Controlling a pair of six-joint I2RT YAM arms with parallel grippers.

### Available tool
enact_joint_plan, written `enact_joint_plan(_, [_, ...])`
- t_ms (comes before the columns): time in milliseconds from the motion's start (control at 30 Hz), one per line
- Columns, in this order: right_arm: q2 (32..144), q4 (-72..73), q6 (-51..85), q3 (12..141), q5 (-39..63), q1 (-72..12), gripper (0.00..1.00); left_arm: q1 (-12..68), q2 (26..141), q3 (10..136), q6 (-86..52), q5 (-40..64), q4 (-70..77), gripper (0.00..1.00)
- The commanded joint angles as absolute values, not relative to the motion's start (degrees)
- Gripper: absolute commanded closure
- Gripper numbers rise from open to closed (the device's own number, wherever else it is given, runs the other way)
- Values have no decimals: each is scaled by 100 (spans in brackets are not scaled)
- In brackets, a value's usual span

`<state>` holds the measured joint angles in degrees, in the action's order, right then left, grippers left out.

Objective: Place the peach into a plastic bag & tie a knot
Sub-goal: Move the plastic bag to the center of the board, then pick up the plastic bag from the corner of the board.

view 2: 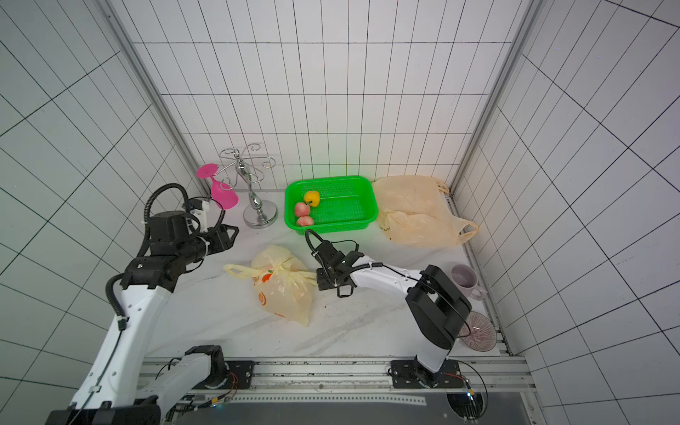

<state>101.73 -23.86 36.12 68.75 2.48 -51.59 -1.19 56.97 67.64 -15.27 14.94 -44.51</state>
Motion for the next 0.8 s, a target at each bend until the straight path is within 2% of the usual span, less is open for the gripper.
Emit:
enact_joint_plan(0, [10808, -1897, 4073, 8265, 916, -5515, 100, 45, 5692, 7060, -1415, 1145, -4244, 24])
enact_joint_plan(67, [11300, -1853, 4228, 8842, 1174, -5619, 100, 165, 5737, 7223, -1345, 992, -4121, 6])
enact_joint_plan(100, [11519, -1828, 4346, 9135, 1308, -5641, 100, 234, 5781, 7300, -1300, 898, -4073, 3])
enact_joint_plan(200, [11933, -1719, 4504, 9755, 1597, -5658, 100, 260, 5830, 7425, -1407, 849, -3807, 2])
enact_joint_plan(233, [11953, -1729, 4435, 9900, 1653, -5647, 95, 257, 5844, 7463, -1530, 838, -3705, 2])
enact_joint_plan(367, [11468, -1880, 4071, 9821, 1857, -5325, 64, 271, 5972, 7594, -2072, 418, -3698, 2])
enact_joint_plan(500, [10446, -2342, 3454, 9261, 2179, -4687, 39, 268, 6088, 7369, -1964, 1555, -3190, 3])
enact_joint_plan(533, [10165, -2603, 3211, 9186, 2252, -4485, 34, 318, 6136, 7382, -1994, 1635, -3131, 6])
enact_joint_plan(600, [9629, -3060, 2860, 8956, 2227, -4019, 30, 527, 6202, 7449, -1846, 1484, -3113, 10])
enact_joint_plan(667, [9185, -3383, 2619, 8694, 2159, -3444, 27, 1042, 6231, 7482, -1558, 822, -3065, 11])
enact_joint_plan(767, [8821, -3808, 2418, 8411, 1220, -2422, 26, 2109, 6404, 7538, -1204, -228, -2968, 12])
